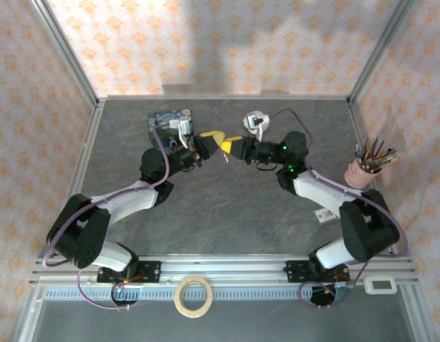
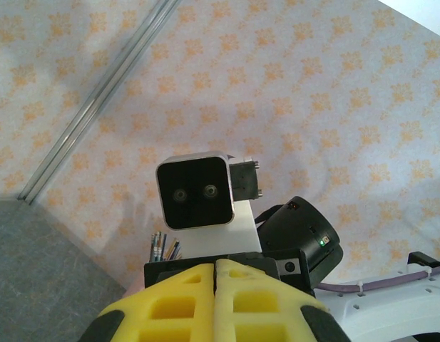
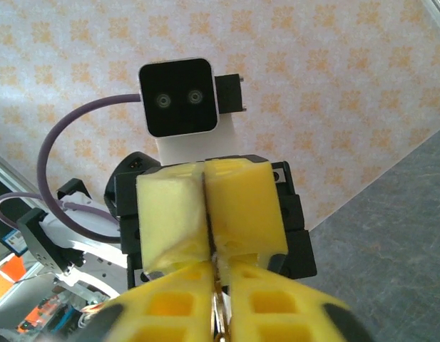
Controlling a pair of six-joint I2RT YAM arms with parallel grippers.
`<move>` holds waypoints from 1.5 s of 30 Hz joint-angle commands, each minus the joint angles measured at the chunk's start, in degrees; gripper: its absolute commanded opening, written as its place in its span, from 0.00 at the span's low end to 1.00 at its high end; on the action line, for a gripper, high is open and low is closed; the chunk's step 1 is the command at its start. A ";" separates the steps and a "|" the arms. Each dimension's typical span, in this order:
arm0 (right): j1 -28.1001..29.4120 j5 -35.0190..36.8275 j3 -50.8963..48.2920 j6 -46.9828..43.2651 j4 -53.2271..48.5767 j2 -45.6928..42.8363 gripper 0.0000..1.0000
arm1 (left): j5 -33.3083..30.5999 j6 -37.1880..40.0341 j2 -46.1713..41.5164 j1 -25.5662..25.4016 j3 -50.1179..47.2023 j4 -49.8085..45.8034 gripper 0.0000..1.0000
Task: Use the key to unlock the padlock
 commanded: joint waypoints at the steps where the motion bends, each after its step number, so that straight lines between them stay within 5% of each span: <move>1: 0.37 -0.74 -0.76 -0.84 1.79 -0.35 0.00 | -0.12 -0.01 -0.32 -0.17 0.03 3.42 0.00; 3: 0.31 -0.06 -0.66 -2.25 0.64 -0.70 0.00 | -0.46 -1.03 -0.38 -0.08 -0.05 3.97 0.00; 7: 0.36 2.60 1.25 -12.29 -11.56 -2.73 0.00 | -3.82 -4.00 -1.95 0.92 -1.07 2.79 0.63; 10: 0.35 6.06 3.06 -22.33 -23.46 -4.83 0.00 | -5.26 -4.86 -3.76 2.31 -1.17 -1.90 0.73; 22: 0.44 7.80 4.93 -26.84 -28.45 -4.73 0.00 | -3.47 0.98 -4.35 1.24 2.03 -19.09 0.61; 30: 0.43 7.05 5.20 -25.65 -27.16 -4.20 0.00 | -2.93 2.29 -4.04 0.50 2.51 -20.23 0.31; 35: 0.35 6.94 5.29 -25.56 -27.43 -3.94 0.00 | -3.26 2.66 -4.29 0.43 2.51 -20.09 0.00; 40: -0.95 8.23 2.22 -22.32 -22.29 -6.38 0.30 | -5.65 2.63 -5.62 0.39 1.11 -17.84 0.00; 45: -2.20 7.00 -1.90 -11.09 -8.22 -5.51 0.39 | -7.23 -0.03 -4.38 -0.71 -0.70 -11.62 0.00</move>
